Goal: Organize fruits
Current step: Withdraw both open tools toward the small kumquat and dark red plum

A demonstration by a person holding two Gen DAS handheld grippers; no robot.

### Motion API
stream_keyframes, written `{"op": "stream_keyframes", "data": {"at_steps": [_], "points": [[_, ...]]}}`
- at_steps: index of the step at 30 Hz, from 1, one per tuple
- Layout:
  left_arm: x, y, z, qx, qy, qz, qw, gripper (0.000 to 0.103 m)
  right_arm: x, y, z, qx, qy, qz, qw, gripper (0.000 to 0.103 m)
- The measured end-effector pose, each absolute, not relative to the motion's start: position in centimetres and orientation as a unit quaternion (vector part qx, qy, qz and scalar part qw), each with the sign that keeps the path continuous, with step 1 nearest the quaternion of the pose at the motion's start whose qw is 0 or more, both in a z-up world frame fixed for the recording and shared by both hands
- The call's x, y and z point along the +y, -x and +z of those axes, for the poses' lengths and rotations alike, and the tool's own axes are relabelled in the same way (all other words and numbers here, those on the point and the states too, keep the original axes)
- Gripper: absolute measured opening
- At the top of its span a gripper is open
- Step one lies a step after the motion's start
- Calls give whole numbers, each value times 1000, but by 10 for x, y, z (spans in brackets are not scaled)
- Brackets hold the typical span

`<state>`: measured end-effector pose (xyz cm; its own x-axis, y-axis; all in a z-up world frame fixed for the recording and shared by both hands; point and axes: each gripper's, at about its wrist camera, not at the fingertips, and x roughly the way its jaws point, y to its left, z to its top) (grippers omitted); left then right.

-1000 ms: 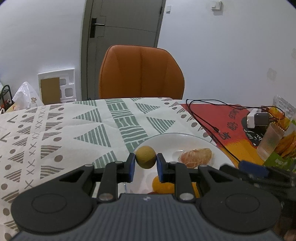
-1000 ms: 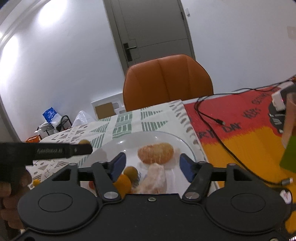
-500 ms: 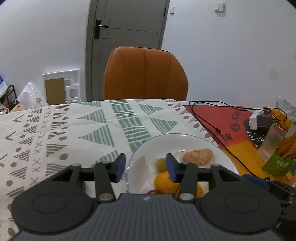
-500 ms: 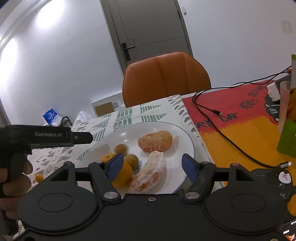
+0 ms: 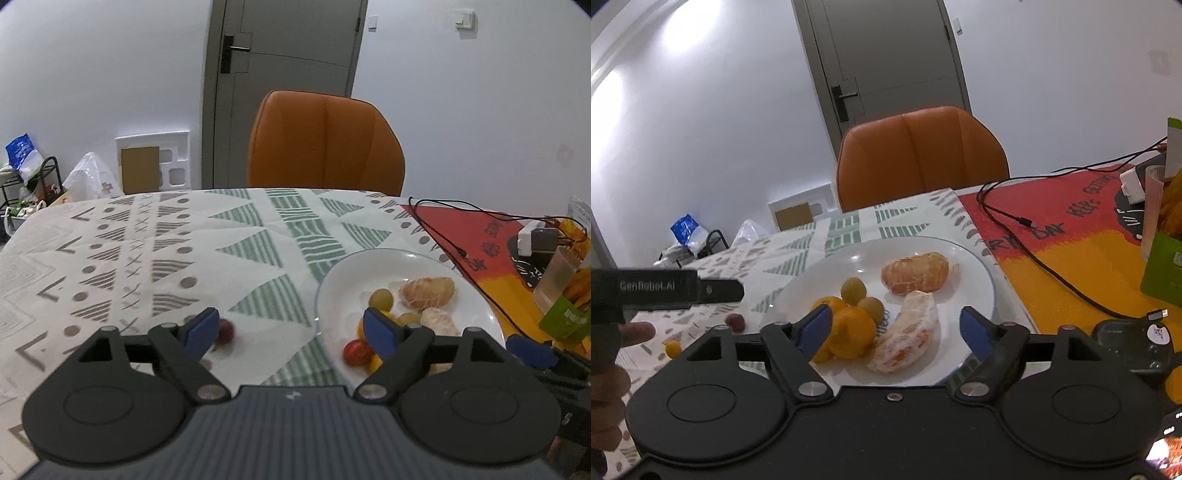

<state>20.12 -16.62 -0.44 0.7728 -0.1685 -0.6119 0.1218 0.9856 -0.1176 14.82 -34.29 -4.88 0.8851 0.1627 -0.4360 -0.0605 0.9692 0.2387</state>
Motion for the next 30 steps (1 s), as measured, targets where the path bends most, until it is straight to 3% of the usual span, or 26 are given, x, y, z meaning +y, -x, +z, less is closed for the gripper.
{"op": "stream_keyframes", "data": {"at_steps": [4, 10, 22, 30], "points": [[-153, -193, -3, 334, 36, -78, 939, 87, -333, -144, -43, 226, -114, 64, 965, 88], [-131, -177, 1, 318, 44, -73, 944, 103, -316, -138, -39, 217, -108, 75, 967, 103], [-86, -151, 10, 280, 68, -61, 956, 103, -283, -130, -33, 224, -99, 88, 966, 103], [-56, -140, 9, 294, 65, -44, 952, 103, -273, -125, -28, 213, -90, 77, 970, 103]]}}
